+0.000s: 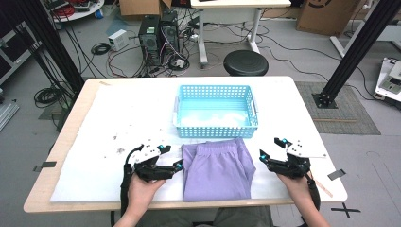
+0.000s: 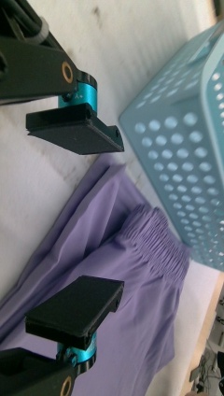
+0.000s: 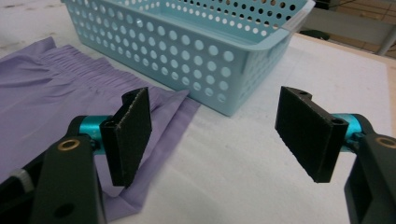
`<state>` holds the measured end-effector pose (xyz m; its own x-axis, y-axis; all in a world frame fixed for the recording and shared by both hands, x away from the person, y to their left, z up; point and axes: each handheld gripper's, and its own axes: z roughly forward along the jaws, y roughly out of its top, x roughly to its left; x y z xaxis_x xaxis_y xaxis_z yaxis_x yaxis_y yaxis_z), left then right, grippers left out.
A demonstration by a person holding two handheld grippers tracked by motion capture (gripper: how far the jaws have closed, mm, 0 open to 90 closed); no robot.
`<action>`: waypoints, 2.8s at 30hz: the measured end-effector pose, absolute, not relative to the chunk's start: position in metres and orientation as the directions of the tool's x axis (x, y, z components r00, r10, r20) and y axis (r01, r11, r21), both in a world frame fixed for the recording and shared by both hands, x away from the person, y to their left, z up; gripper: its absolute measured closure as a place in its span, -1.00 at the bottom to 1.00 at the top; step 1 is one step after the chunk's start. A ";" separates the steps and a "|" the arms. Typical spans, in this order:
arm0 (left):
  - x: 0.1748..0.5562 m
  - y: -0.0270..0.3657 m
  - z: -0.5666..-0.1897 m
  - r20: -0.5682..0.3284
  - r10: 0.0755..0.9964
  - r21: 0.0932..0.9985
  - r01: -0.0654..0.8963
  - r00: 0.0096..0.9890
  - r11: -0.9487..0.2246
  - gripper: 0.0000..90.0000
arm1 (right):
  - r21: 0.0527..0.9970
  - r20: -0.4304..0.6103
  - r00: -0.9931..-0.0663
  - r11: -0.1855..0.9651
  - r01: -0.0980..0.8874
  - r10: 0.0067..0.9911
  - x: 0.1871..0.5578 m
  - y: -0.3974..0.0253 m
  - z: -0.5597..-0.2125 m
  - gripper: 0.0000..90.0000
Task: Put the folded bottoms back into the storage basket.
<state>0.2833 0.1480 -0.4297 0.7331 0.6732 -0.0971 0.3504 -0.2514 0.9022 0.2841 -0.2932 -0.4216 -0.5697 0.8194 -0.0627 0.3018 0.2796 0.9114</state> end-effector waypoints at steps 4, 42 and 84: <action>0.278 0.140 -0.432 -0.140 0.673 0.884 0.398 0.726 -0.245 -0.37 | 0.906 -0.073 -0.583 0.298 0.300 0.809 0.282 -0.287 -0.423 -0.40; 0.277 0.115 -0.452 -0.371 0.677 0.736 0.646 0.635 -0.203 -0.37 | 0.867 0.001 -0.638 0.317 0.384 0.770 0.286 -0.268 -0.430 -0.48; 0.272 0.093 -0.451 -0.245 0.748 0.759 0.602 0.617 -0.248 0.01 | 0.698 0.136 -0.598 0.352 0.624 0.790 0.282 -0.231 -0.448 0.40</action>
<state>0.2725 0.0934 -0.4515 0.6171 0.7478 -0.2451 0.6017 -0.2477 0.7594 0.2817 -0.2312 -0.4477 -0.5983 0.7896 0.1364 0.6237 0.3521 0.6979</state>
